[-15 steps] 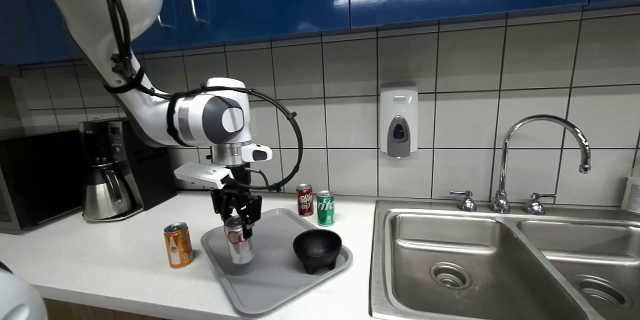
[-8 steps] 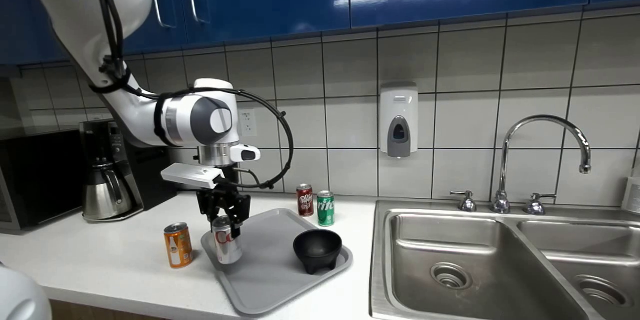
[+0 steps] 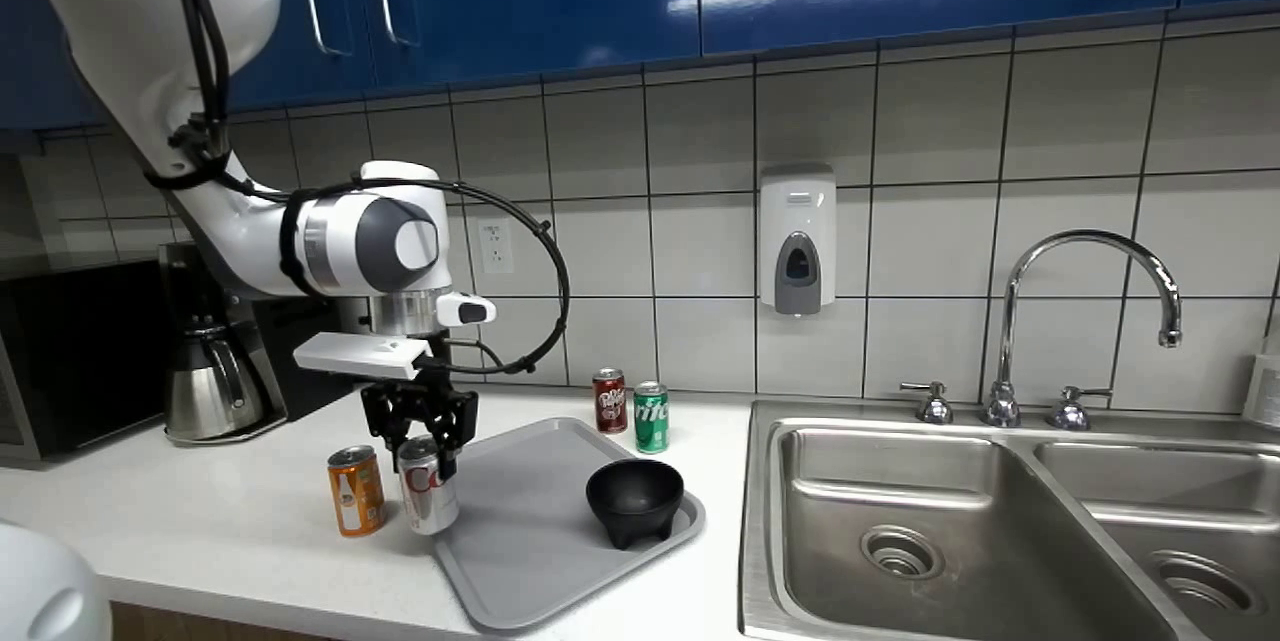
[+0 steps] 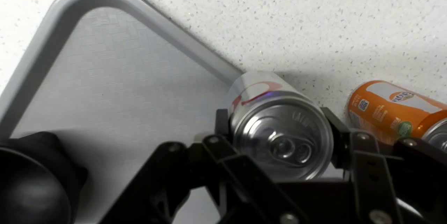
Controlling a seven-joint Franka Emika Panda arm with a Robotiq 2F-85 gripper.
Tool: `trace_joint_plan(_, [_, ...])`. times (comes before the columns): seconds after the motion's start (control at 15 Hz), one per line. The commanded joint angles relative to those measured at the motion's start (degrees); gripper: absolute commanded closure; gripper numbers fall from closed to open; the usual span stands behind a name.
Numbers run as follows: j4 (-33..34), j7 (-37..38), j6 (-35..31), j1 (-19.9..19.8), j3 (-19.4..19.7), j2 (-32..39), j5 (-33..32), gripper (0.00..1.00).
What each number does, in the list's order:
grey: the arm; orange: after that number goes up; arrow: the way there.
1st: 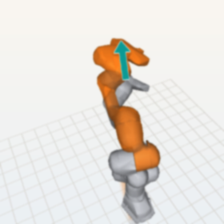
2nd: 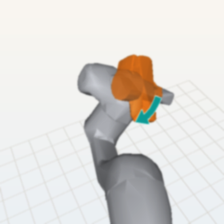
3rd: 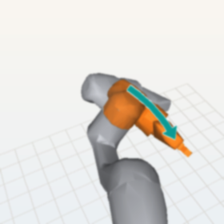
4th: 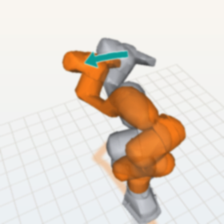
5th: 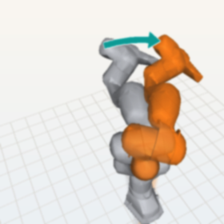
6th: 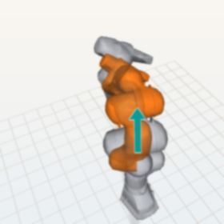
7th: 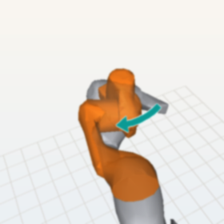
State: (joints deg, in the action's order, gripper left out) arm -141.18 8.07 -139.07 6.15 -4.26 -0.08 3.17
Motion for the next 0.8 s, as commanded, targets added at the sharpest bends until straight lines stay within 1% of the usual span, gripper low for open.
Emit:
trace_joint_plan(0.0, [-1.67, -3.53, 1.27, 0.51, -1.25, -2.84, 1.93, 0.62])
trace_joint_plan(0.33, [-2.11, -5.27, 1.72, 1.60, -2.30, -2.45, 2.29, 0.62])
trace_joint_plan(0.73, [-1.96, -5.08, 1.93, 2.31, -3.17, -1.28, 1.57, 0.62])
